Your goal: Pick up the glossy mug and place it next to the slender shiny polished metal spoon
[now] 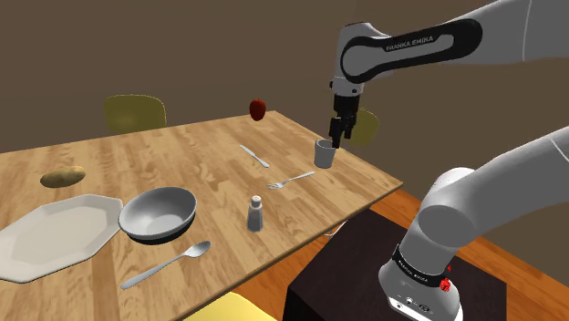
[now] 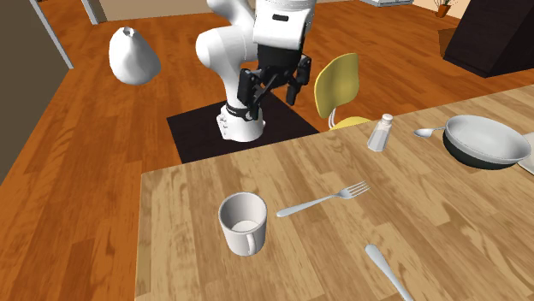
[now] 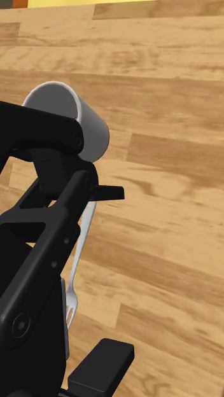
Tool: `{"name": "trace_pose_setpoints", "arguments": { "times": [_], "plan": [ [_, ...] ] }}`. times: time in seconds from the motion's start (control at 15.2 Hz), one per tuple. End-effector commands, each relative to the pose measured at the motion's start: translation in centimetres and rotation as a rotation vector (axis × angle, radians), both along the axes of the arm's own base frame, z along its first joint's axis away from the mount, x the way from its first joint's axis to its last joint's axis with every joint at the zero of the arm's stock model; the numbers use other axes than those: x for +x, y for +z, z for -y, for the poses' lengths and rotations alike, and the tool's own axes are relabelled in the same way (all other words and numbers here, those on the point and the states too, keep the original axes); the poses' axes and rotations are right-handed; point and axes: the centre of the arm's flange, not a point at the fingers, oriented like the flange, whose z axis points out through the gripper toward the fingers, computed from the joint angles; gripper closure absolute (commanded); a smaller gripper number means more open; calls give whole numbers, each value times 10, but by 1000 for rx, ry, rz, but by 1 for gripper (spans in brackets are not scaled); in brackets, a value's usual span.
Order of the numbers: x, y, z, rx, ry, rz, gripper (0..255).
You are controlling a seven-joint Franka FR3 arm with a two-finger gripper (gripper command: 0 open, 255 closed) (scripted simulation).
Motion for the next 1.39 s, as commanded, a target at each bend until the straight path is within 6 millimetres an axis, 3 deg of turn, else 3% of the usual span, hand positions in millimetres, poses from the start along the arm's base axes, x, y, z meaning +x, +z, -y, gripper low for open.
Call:
{"name": "trace_pose_setpoints", "arguments": {
  "times": [0.0, 0.73, 1.32],
  "plan": [
    [15, -15, 14, -5, 8, 17, 0],
    [100, -87, 90, -24, 47, 93, 0],
    [104, -130, 96, -25, 49, 96, 0]
  ]
}}
